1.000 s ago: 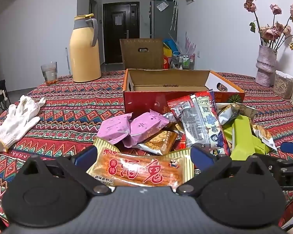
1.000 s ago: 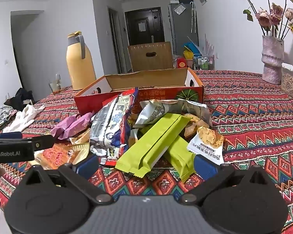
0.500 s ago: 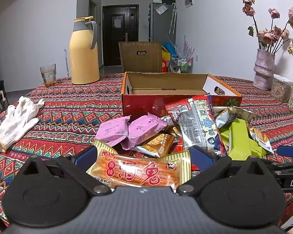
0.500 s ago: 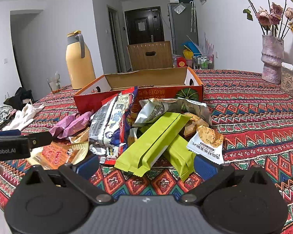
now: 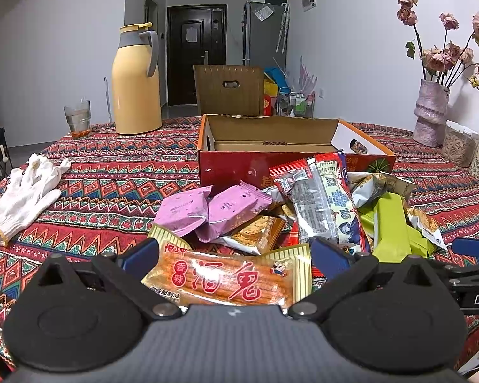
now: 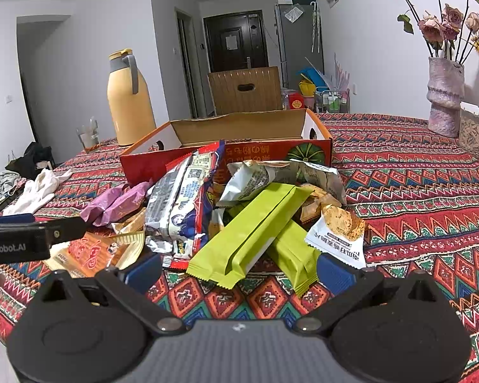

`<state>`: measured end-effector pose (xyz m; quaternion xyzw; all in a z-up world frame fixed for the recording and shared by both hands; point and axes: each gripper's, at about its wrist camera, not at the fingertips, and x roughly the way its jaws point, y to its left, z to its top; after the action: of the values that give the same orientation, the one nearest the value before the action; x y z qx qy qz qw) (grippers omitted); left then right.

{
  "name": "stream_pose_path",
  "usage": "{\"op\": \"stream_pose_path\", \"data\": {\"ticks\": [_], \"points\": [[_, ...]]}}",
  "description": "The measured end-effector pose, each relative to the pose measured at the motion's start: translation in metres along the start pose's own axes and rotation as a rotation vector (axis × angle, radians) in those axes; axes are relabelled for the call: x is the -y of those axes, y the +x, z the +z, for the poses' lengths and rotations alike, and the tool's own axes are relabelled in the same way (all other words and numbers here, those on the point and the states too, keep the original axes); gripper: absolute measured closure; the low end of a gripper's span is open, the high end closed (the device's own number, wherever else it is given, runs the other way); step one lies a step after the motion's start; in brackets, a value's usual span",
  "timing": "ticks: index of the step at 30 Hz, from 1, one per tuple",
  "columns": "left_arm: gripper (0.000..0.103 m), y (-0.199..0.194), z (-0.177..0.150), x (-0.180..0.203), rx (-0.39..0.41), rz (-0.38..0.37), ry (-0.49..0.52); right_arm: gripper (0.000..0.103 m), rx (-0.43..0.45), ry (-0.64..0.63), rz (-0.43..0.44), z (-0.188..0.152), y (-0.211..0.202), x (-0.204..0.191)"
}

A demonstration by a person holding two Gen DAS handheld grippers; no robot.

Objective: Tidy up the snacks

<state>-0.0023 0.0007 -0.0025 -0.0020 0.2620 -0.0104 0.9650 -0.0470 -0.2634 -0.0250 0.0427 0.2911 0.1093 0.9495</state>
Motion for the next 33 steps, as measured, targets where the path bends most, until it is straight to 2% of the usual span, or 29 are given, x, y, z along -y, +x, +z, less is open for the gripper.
{"op": "stream_pose_path", "data": {"ticks": [33], "points": [[0.000,0.0016,-0.0022,-0.0018,-0.004,-0.009,-0.012,0.000,-0.001,-0.003,0.000,0.0007,0.0002,-0.0028]]}}
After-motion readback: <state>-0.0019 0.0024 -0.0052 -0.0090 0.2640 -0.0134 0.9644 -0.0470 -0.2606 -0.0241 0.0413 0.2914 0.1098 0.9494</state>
